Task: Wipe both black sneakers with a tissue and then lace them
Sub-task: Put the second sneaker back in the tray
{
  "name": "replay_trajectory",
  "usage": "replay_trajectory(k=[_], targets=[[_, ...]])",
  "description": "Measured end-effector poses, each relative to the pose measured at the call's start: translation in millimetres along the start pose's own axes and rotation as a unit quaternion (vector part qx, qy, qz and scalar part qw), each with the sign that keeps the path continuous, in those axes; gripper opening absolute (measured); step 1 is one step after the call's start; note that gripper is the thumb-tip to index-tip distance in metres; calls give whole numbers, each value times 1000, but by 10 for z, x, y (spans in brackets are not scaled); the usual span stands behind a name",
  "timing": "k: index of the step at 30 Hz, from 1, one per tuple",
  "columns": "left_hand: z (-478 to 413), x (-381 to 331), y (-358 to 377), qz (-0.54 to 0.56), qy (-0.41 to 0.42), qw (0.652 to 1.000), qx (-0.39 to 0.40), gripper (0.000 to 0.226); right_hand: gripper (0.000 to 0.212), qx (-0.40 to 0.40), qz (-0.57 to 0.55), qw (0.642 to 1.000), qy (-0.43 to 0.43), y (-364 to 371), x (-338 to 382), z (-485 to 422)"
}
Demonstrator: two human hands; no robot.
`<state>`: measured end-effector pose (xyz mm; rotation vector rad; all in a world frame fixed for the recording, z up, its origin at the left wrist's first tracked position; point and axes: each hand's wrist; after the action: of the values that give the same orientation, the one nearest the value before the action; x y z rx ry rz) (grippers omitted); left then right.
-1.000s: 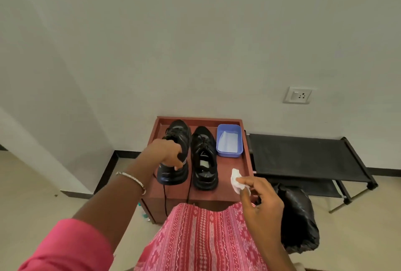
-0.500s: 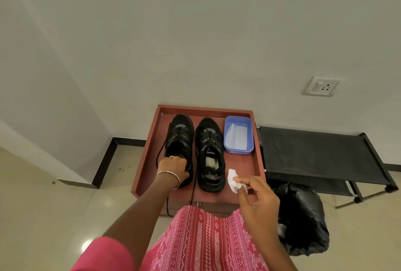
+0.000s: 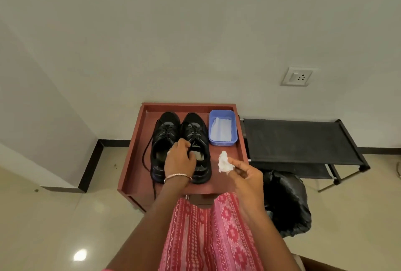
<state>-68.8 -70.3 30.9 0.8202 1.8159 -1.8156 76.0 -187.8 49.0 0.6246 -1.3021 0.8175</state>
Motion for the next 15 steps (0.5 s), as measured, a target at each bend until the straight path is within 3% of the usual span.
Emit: replay_trajectory(k=[2, 4, 6, 8, 12, 15], targets=[[210, -237, 180, 151, -47, 987, 29, 8, 38, -7, -36, 999, 23, -119, 13, -17], [414, -484, 381, 311, -105, 940, 98, 7, 34, -32, -39, 998, 36, -267, 9, -23], [553, -701, 571, 402, -141, 888, 174, 13, 27, -66, -29, 996, 46, -464, -84, -53], [639, -882, 761, 415, -152, 867, 229, 19, 19, -106, -8, 993, 44, -683, -196, -86], [721, -1064, 1219, 367, -154, 870, 290, 19, 5, -230, 9, 971, 58, -1112, -453, -218], [722, -1144, 1528, 339, -150, 874, 313, 18, 17, -320, 55, 938, 118, -1335, -746, -375]])
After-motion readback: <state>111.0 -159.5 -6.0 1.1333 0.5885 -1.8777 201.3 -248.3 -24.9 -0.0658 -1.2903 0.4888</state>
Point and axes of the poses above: each hand's wrist, its own z-axis away from the middle knuckle, its own y-axis out of the palm, x = y × z
